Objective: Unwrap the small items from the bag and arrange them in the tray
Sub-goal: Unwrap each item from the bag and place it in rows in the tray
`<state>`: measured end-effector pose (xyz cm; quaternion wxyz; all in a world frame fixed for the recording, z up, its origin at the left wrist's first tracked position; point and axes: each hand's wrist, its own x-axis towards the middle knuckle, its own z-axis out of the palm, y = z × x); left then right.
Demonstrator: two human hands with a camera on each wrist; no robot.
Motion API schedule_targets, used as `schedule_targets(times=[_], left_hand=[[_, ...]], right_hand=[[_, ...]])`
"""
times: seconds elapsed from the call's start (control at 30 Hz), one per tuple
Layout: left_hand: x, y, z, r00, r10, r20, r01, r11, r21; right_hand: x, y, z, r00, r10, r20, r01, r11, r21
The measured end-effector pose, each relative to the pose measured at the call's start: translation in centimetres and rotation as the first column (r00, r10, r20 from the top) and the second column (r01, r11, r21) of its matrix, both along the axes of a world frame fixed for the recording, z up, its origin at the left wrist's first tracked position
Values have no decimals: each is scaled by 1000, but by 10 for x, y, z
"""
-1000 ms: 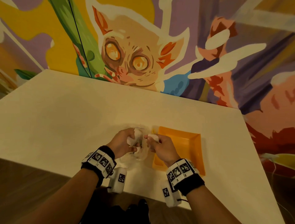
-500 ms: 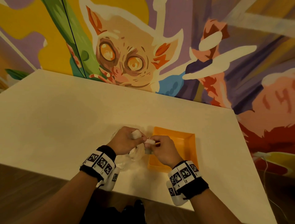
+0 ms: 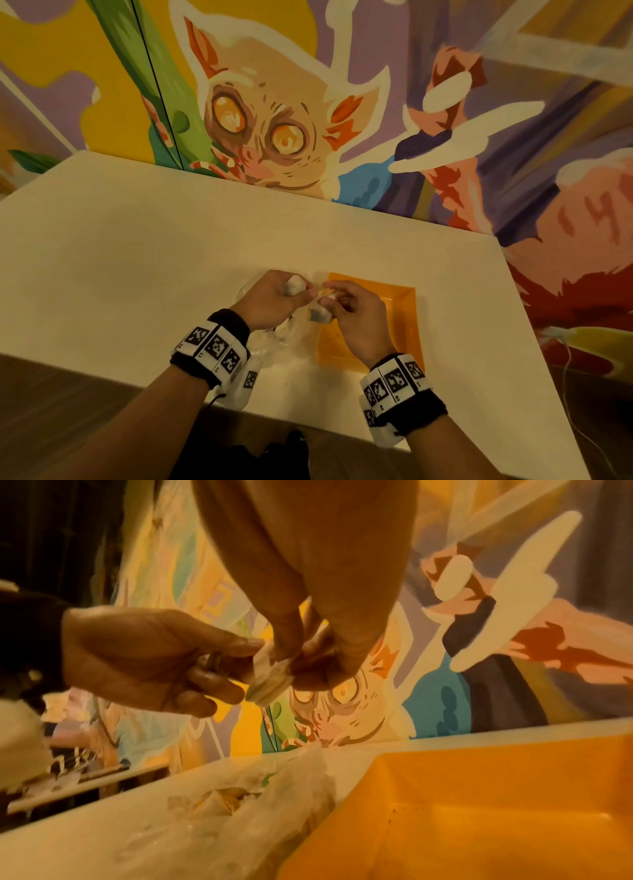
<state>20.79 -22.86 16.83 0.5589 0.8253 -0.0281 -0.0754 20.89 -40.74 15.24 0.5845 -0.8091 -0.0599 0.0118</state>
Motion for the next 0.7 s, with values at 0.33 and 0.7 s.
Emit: schedule_targets(times=[0.33,0.7], left_hand=[[-5,-1,6,999,-46,-12,45,998,-54],[-3,8,8,931,-249,-265,88,862,-499]], right_hand=[[3,-5,5,1000,-13,16,15,990,-137],[1,-25,37,938,343,48,-343,939,-17]])
